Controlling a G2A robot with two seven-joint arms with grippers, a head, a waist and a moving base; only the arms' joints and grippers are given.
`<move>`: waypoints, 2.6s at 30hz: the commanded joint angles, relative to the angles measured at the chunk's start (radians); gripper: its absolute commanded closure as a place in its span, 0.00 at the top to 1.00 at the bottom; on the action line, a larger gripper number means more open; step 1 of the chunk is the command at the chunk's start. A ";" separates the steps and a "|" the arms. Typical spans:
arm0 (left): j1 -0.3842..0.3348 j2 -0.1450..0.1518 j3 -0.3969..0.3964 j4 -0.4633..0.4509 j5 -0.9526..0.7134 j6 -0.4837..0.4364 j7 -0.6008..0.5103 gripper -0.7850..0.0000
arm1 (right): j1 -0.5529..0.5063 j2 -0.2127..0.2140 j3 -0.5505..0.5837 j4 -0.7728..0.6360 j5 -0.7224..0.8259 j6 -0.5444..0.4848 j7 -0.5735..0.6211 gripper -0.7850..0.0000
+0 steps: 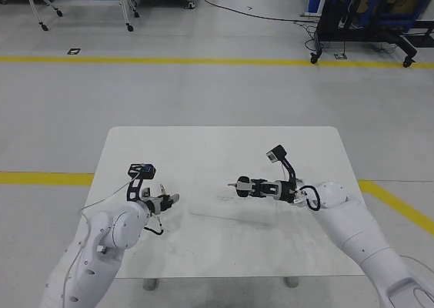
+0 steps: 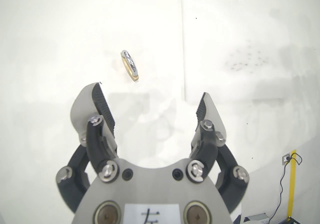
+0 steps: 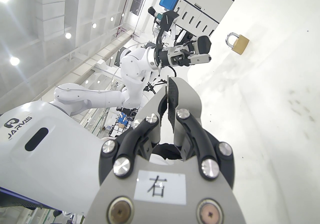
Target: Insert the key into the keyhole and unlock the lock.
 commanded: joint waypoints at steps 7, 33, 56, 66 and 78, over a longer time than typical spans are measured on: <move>-0.093 -0.024 0.072 0.095 0.043 0.107 -0.014 0.39 | 0.000 0.000 0.000 0.000 0.000 0.000 0.000 0.00; -0.199 -0.057 0.121 0.216 0.089 0.124 -0.067 0.03 | 0.000 0.000 0.000 0.000 0.000 0.000 0.000 0.00; -0.235 -0.078 0.127 0.283 0.057 0.045 -0.086 0.00 | 0.000 0.000 0.000 0.000 0.000 0.000 0.000 0.00; -0.229 -0.075 0.114 0.286 0.088 0.002 -0.116 0.00 | 0.000 0.000 0.000 0.000 0.000 0.000 0.000 0.00; -0.200 -0.065 0.052 0.269 0.027 -0.098 -0.150 0.00 | 0.000 0.000 0.000 0.000 0.000 0.000 0.000 0.00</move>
